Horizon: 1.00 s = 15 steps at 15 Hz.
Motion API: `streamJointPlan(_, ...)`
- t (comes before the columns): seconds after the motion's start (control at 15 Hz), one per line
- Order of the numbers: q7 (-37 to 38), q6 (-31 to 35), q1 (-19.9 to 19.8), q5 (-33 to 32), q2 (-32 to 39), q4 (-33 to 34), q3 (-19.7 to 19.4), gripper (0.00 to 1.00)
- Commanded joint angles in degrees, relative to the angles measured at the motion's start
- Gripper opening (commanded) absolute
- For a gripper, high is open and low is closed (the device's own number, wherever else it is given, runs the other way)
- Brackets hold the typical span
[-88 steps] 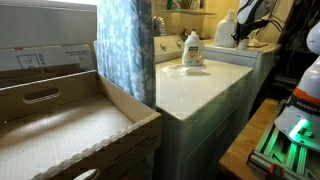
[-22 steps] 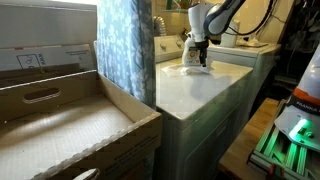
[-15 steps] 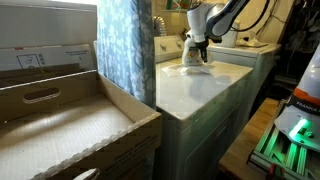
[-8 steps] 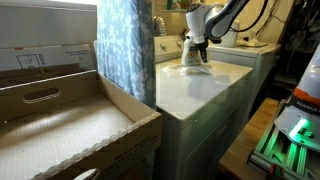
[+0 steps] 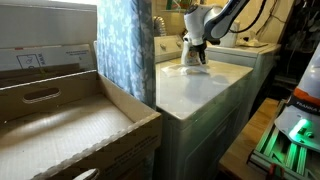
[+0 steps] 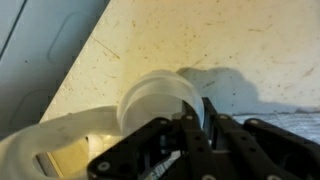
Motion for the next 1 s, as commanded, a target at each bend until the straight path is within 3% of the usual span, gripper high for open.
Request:
streamJointPlan(0.0, -0.82, -2.79, 2.52, -2.24, 1.71, -0.24, 1.7, 0.04)
streamJointPlan(0.27, -1.05, -9.0, 4.79, -3.98, 1.99, -0.41, 3.53, 0.07)
streamJointPlan(0.33, -1.5, -9.61, 5.06, -3.62, 2.13, -0.39, 3.89, 0.36)
streamJointPlan(0.47, -1.74, -10.98, 5.6, -3.34, 2.22, -0.29, 4.46, 0.42)
streamJointPlan(0.93, -4.03, -8.95, 5.84, 0.24, 1.76, 0.06, 5.81, 0.95)
